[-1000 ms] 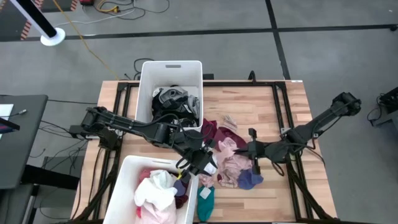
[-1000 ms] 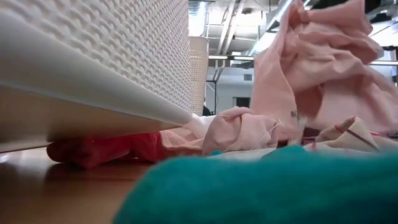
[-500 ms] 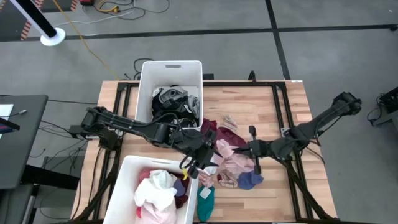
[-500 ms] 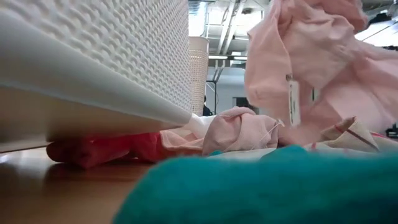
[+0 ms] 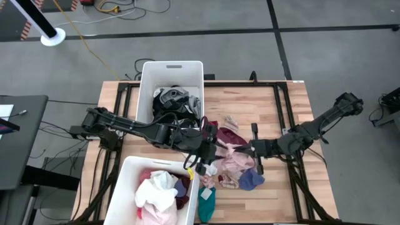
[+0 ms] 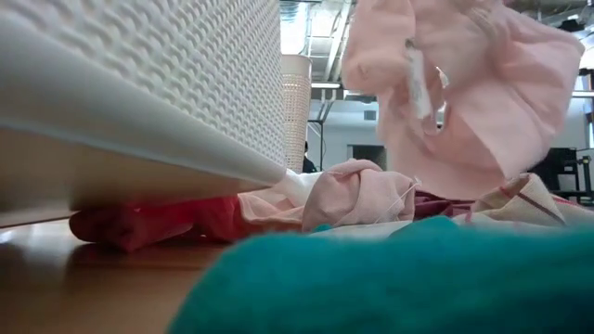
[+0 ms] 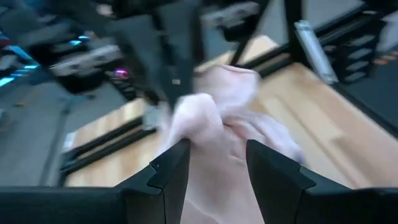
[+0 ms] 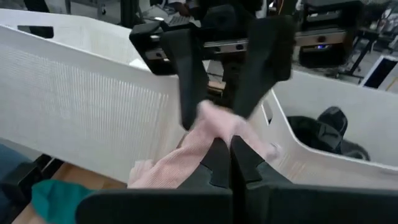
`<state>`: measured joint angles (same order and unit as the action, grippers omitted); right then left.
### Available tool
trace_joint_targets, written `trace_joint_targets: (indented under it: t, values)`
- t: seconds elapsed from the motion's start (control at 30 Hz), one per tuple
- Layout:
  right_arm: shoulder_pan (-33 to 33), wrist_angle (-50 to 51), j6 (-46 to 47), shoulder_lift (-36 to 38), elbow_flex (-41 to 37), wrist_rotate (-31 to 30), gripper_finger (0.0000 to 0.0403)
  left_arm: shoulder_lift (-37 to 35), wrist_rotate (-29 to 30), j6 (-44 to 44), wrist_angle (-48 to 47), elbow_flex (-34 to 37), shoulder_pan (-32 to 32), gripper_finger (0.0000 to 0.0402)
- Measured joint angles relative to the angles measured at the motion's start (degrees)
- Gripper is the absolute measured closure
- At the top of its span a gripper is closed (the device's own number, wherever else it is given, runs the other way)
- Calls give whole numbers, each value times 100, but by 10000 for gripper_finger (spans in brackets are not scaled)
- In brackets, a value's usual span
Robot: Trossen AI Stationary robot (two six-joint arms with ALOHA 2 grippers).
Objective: Sort clothes
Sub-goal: Put the pink underwear into the bottom white laundry bin
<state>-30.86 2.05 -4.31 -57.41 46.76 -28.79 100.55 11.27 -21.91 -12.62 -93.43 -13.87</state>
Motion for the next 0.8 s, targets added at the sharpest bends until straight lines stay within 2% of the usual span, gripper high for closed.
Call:
trace_joint_targets:
  t: [0.17,0.47,0.63,0.8]
  values:
    - [141,-49,-39,0,20,-22,403,0,481,-65,340,0,2,238]
    - [124,-136,-180,0,20,-22,403,-2,518,-147,306,0,20,232]
    - [127,-131,-179,0,20,-17,403,-2,599,-251,299,0,34,272]
    - [52,-123,-178,0,20,31,403,-2,662,-467,260,0,46,342]
